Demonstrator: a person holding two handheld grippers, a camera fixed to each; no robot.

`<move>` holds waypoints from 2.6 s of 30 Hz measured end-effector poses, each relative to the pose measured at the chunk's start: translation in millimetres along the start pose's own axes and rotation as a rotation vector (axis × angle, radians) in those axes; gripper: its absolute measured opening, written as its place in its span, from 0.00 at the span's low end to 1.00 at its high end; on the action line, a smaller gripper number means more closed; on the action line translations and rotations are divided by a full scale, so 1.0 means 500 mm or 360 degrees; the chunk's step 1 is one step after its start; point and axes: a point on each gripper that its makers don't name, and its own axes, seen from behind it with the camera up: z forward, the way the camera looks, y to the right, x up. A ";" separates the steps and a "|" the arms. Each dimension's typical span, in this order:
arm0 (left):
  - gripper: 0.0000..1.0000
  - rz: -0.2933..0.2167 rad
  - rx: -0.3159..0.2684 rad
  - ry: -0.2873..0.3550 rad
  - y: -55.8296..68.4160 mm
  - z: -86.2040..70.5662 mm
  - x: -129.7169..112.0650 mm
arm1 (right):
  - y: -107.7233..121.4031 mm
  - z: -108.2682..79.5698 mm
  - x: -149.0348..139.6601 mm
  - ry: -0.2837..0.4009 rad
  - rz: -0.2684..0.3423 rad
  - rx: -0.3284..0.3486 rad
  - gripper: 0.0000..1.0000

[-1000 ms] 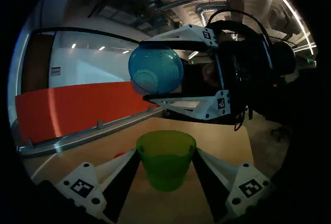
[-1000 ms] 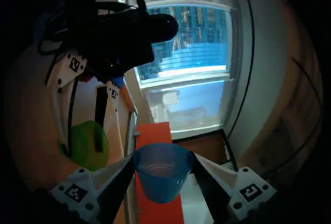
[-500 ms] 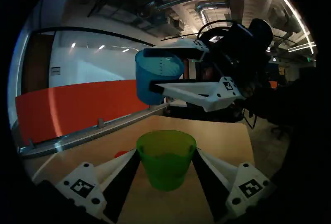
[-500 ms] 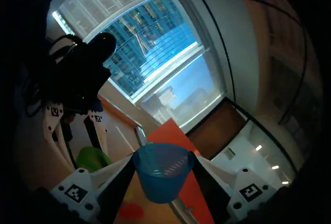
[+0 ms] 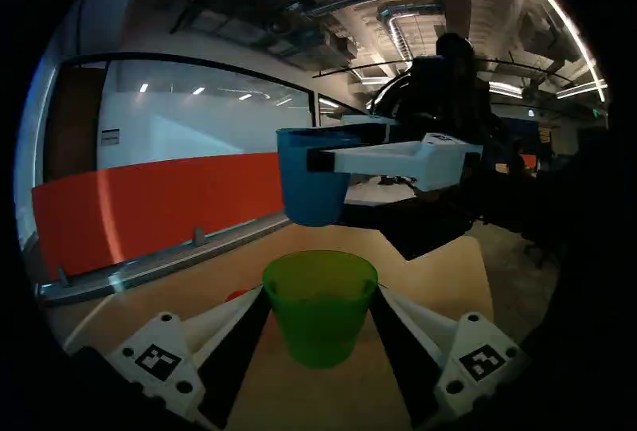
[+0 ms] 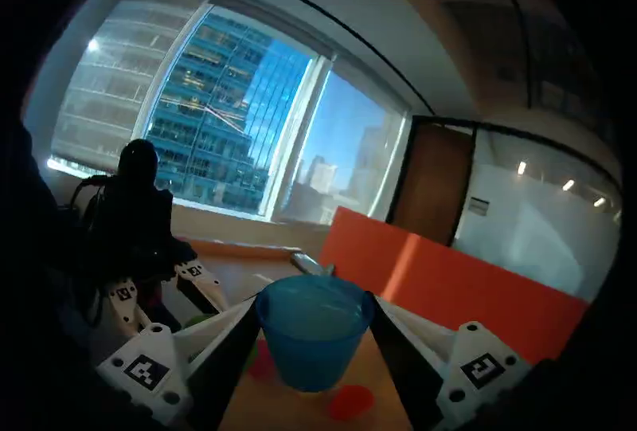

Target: Pour water

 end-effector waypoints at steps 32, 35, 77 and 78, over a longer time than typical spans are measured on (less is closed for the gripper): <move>0.85 -0.0062 0.0095 -0.0276 -0.073 -0.024 -0.140 | -0.034 -0.002 -0.206 -0.0295 0.0361 0.0119 0.92; 0.85 -0.0077 0.0083 -0.0318 -0.073 -0.023 -0.163 | -0.038 0.000 -0.247 -0.0348 0.0366 0.0130 0.92; 0.85 -0.0066 0.0062 -0.0702 -0.129 -0.009 -0.375 | -0.105 0.042 -0.553 -0.0776 0.0325 0.0312 0.92; 0.85 -0.0066 0.0062 -0.0702 -0.130 -0.010 -0.376 | -0.106 0.042 -0.554 -0.0777 0.0322 0.0312 0.92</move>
